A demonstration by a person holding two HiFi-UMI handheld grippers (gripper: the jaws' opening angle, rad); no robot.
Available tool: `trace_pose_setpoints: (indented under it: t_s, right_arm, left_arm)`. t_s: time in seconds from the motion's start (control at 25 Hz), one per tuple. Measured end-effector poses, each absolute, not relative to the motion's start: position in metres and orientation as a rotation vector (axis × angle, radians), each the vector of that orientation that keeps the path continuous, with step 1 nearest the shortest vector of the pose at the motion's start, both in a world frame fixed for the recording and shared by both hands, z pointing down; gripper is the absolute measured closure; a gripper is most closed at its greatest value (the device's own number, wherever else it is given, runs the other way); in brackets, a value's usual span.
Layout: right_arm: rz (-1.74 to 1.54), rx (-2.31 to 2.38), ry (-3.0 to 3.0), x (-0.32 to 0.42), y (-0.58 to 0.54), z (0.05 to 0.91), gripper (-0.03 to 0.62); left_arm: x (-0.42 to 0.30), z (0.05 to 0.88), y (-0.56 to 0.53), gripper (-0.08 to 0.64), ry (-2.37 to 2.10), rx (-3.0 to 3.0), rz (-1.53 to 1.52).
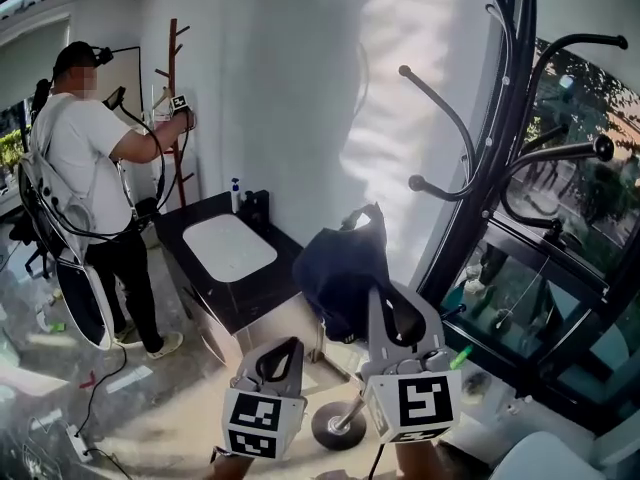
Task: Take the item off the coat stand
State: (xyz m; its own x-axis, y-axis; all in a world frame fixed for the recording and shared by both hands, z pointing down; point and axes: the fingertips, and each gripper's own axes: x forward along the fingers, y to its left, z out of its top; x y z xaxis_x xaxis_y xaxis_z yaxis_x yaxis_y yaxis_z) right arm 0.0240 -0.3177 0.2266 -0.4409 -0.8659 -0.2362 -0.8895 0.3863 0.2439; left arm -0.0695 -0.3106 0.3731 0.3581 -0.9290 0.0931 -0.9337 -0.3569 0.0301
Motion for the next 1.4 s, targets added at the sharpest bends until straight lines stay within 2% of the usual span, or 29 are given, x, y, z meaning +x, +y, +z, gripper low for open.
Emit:
trace_pose_setpoints:
  t_s: [0.52, 1.4]
  right_arm:
    - [0.307, -1.659, 2.657, 0.001, -0.302, 0.314, 0.563]
    - [0.009, -1.747, 2.781, -0.024, -0.275, 0.438, 0.563]
  left_arm:
    - [-0.106, 0.379, -0.299, 0.555, -1.811, 2.469, 0.087]
    - [-0.128, 0.453, -0.264, 0.555, -1.794, 2.358, 0.238]
